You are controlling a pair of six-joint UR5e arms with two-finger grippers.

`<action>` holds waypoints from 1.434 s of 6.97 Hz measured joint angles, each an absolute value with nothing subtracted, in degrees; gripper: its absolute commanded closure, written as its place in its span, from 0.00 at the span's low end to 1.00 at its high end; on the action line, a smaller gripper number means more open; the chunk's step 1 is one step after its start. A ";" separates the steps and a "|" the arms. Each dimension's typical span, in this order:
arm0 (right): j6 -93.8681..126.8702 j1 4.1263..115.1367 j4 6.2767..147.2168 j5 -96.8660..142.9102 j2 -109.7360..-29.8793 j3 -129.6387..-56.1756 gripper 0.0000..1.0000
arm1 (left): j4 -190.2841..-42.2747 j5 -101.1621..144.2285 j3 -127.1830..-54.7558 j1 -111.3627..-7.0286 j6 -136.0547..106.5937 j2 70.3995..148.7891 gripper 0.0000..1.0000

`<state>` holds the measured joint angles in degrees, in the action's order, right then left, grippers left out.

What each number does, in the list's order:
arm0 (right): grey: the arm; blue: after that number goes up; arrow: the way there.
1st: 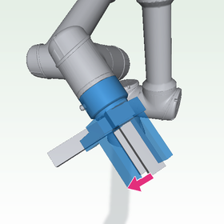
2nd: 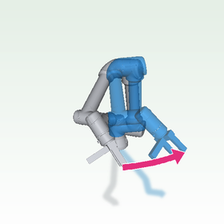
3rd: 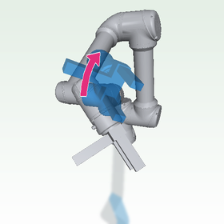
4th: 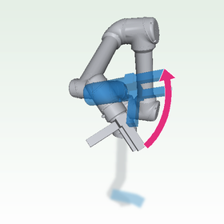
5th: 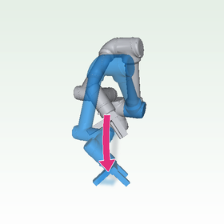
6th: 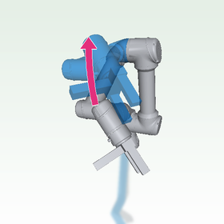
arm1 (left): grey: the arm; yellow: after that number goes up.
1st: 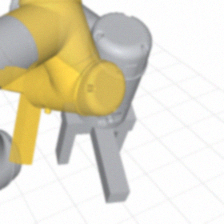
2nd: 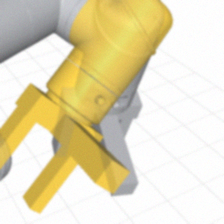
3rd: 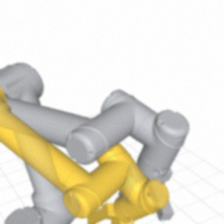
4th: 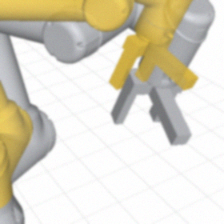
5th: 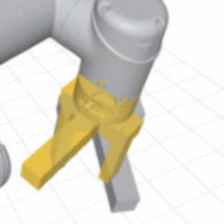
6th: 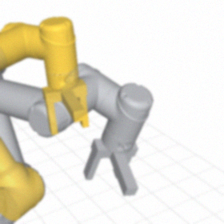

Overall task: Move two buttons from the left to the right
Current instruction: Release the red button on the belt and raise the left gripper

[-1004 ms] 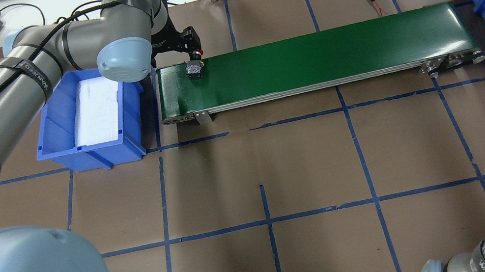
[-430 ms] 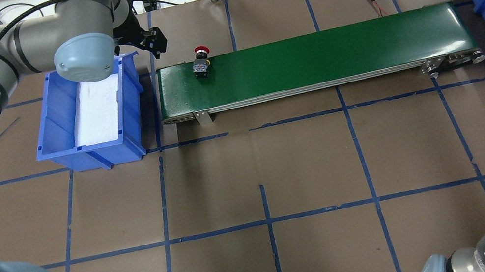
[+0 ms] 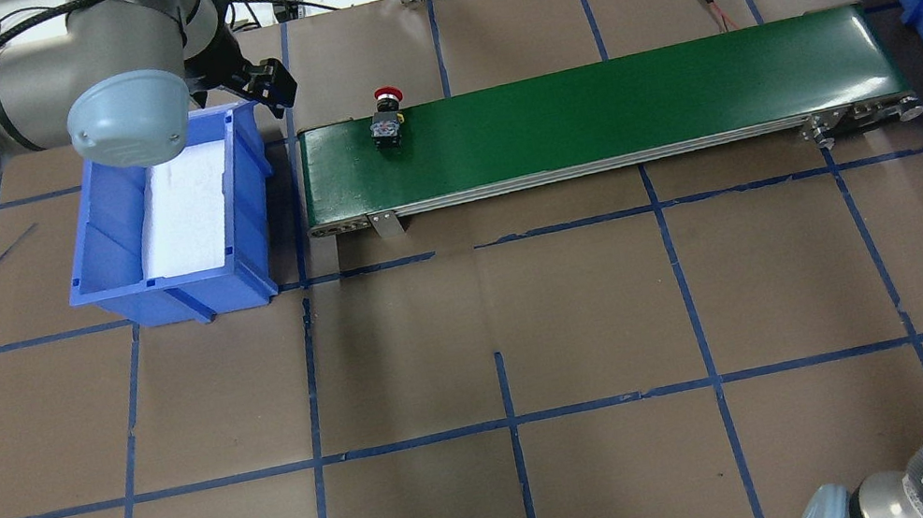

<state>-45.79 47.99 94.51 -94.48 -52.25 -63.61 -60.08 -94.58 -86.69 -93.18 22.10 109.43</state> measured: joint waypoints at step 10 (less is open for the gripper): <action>-45.62 49.04 99.42 -93.43 -47.62 -63.40 0.62 | -86.81 -95.35 -87.95 -86.88 24.37 98.64 0.00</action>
<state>-45.62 49.04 99.42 -93.43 -47.62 -63.40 -86.81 -95.35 -87.95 -86.88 24.37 98.64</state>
